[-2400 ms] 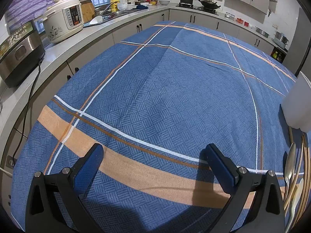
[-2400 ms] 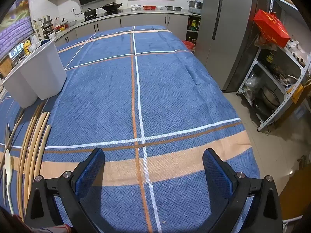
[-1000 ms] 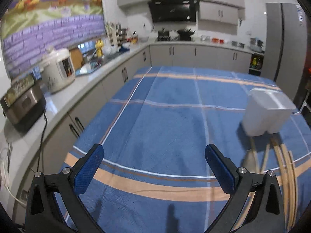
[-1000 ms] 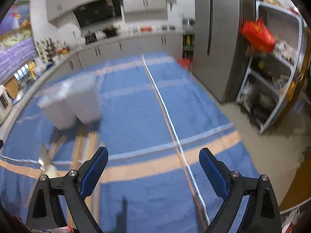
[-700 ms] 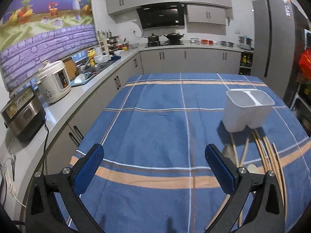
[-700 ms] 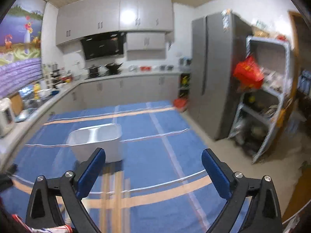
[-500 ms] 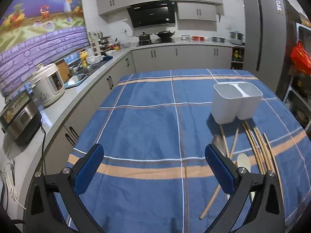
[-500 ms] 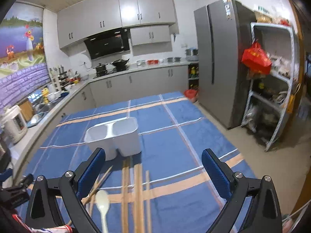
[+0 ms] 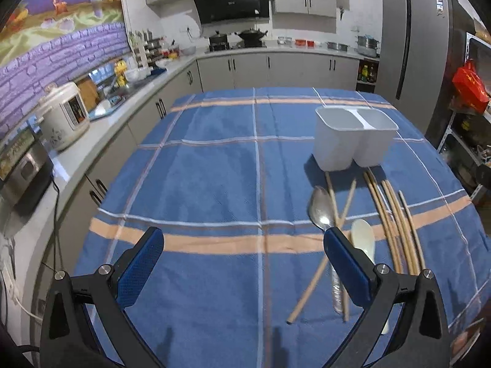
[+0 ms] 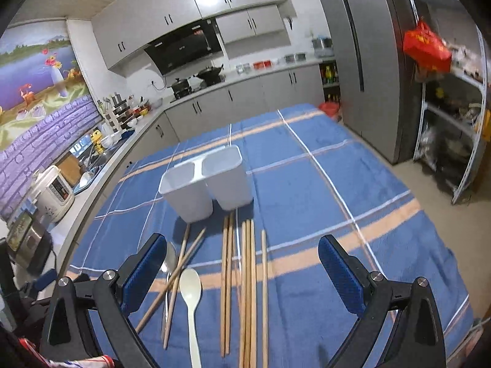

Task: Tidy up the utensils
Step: 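Lower both tools over the loose wooden chopsticks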

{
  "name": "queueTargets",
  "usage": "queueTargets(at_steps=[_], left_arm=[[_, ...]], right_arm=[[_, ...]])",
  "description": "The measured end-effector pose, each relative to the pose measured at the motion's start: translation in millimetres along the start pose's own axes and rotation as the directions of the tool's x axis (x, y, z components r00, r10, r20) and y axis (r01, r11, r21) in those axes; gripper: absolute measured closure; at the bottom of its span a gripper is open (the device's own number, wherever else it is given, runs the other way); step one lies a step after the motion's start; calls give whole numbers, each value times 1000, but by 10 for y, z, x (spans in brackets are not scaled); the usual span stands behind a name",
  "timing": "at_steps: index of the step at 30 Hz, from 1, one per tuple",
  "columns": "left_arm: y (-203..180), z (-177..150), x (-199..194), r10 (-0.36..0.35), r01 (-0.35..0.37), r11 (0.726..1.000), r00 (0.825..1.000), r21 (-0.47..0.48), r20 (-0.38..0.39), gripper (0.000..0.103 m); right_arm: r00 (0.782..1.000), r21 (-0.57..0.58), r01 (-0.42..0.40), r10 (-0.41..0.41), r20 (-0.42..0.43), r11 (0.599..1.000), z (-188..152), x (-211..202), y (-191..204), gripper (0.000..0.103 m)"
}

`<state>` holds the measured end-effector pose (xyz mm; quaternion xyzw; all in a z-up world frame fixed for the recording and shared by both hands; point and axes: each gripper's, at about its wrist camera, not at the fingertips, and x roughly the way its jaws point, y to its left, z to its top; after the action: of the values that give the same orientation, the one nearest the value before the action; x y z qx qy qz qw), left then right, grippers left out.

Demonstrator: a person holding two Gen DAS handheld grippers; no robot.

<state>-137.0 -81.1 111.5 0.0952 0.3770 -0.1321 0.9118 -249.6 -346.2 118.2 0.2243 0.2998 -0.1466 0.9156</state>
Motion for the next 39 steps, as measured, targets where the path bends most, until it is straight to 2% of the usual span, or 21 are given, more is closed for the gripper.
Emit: queueTargets(at_steps=[6,13,20,29,33,37,39], left_arm=[[-321,-71,-39,-11,11,1000,1000,25,-27,0],[-626,-100,-75,-26,27,999,999,35,-34,0],[-767,-164,-17,-23,24,1000,998,19,-65,0],[-545,-137,-65,2,-2,1000,999,-8,-39,0],[-552,-97,-53,-23,24,999,999,35,-33,0],[-709,-18,71,-57,62,990,997,126,-44,0],[-808,53,193,-98,108,980,993,167,-68,0]], right_arm=[[994,63,46,-39,-106,997,-26,-5,-383,2],[991,35,73,-69,-115,997,-92,-83,-608,2],[995,-17,41,-43,-91,999,-174,-85,-688,6],[974,-20,-47,41,-221,999,-236,204,-793,6],[959,10,-117,116,-259,993,-244,371,-733,6],[952,4,-119,115,-284,993,-244,595,-606,6],[949,-11,-102,94,-302,995,-241,739,-540,6]])
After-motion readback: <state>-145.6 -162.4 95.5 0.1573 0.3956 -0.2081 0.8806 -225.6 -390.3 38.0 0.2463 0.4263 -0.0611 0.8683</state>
